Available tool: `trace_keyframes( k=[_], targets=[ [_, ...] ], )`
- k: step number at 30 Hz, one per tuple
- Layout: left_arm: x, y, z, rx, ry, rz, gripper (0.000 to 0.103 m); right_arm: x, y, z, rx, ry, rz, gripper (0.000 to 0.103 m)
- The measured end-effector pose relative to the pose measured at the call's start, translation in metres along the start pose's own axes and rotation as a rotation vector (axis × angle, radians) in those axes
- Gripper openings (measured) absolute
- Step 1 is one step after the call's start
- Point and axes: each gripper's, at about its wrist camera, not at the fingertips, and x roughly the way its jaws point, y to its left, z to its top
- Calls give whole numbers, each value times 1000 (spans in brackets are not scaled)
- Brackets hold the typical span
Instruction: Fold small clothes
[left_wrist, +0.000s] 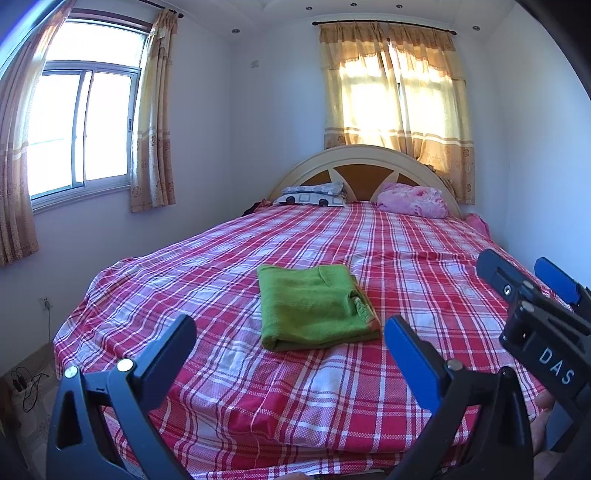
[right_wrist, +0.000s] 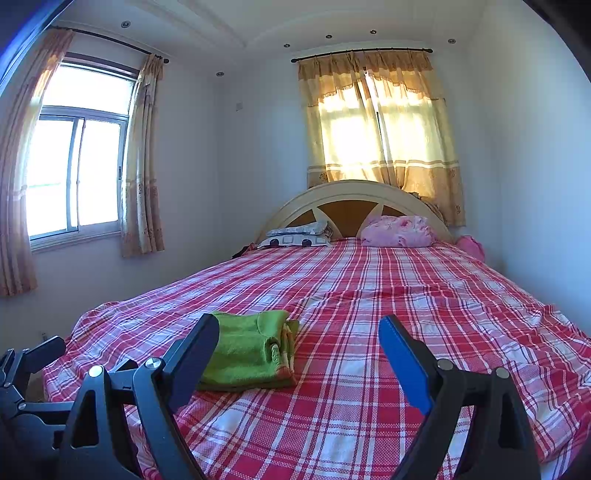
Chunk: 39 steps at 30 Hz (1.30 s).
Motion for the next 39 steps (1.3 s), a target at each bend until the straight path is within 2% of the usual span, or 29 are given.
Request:
trace_keyframes(
  k=[30,39],
  targets=[
    [7,4,2,1,10,20,103,3,3,-5,-3,9,-10,89],
    [8,8,1,-27,26,16,103,3,2,-5,-4,10,-10,89]
  ],
)
